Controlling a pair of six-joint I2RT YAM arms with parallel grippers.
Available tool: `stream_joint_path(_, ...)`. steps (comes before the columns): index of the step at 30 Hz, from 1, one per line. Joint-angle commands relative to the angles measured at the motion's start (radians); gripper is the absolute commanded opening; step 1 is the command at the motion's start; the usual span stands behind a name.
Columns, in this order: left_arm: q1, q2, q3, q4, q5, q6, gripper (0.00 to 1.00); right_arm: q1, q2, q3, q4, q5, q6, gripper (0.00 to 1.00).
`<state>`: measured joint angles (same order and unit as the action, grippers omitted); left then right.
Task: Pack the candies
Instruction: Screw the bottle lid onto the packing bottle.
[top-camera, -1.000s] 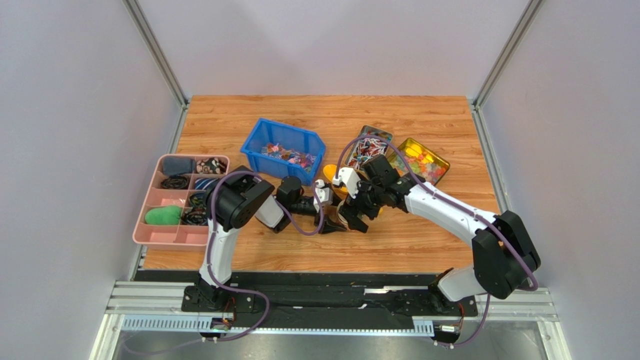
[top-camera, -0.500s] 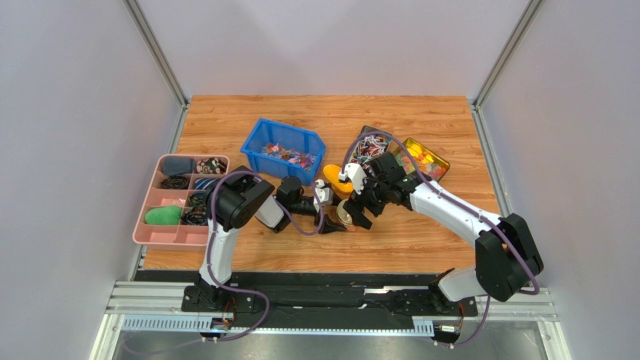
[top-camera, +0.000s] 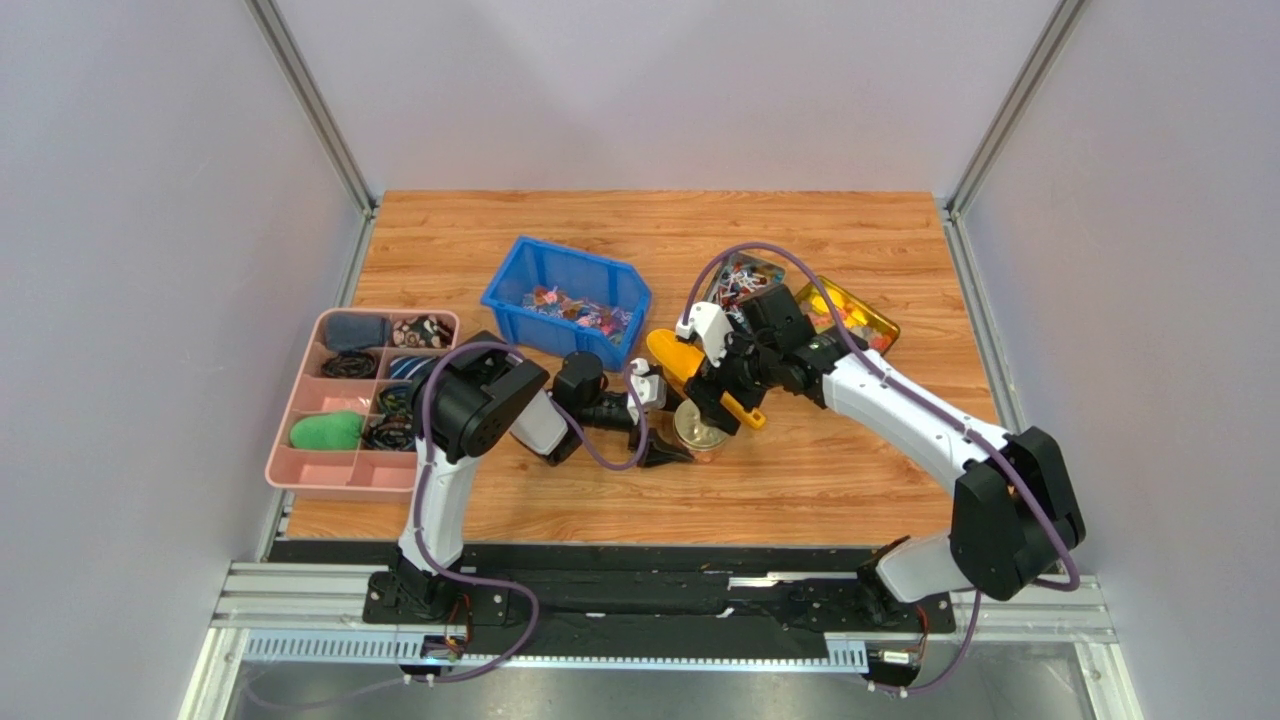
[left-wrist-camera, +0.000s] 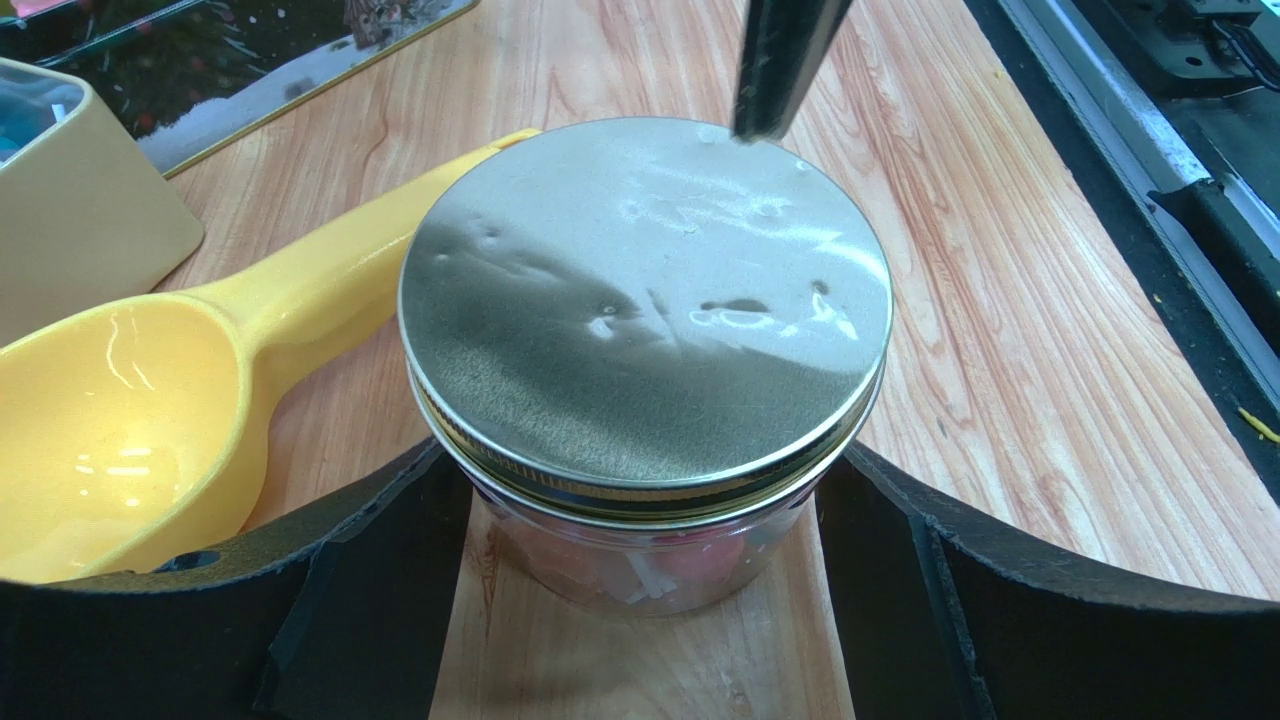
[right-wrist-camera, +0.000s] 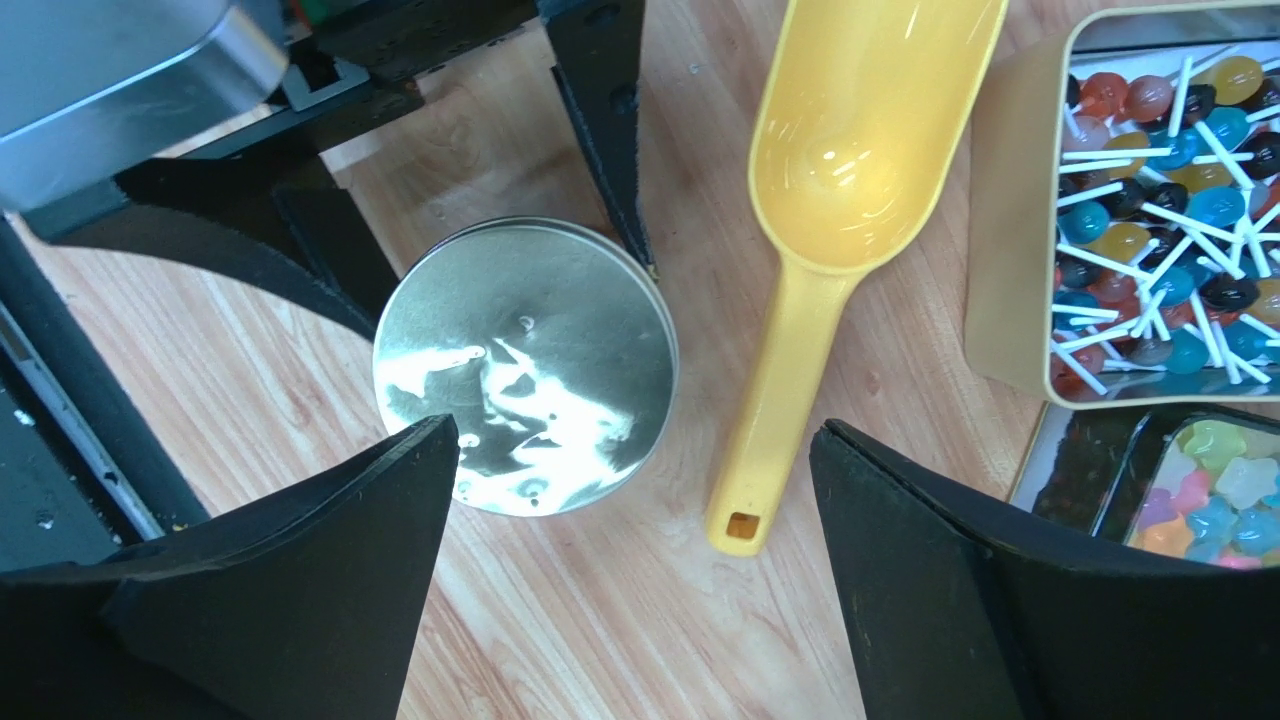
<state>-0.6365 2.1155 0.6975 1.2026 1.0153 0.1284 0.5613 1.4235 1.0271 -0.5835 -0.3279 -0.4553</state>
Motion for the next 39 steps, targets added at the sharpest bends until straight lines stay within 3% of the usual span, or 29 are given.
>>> stream_joint_path(1, 0.006, 0.004, 0.010, -0.034, 0.002, -0.013, 0.77, 0.012, 0.050, 0.031, 0.028, 0.030, 0.012, 0.91)
stream_joint_path(16, 0.009, 0.006, 0.011, -0.034, 0.005, -0.021, 0.77, 0.023, 0.091, 0.042, 0.030, 0.036, 0.012, 0.82)
stream_joint_path(24, 0.011, 0.003, 0.011, -0.032, 0.003, -0.023, 0.77, 0.000, 0.169, 0.188, -0.068, -0.080, -0.006, 0.61)
stream_joint_path(39, 0.012, 0.008, 0.013, -0.012, 0.008, -0.047, 0.76, -0.006, 0.270, 0.179, -0.035, -0.086, -0.003, 0.56)
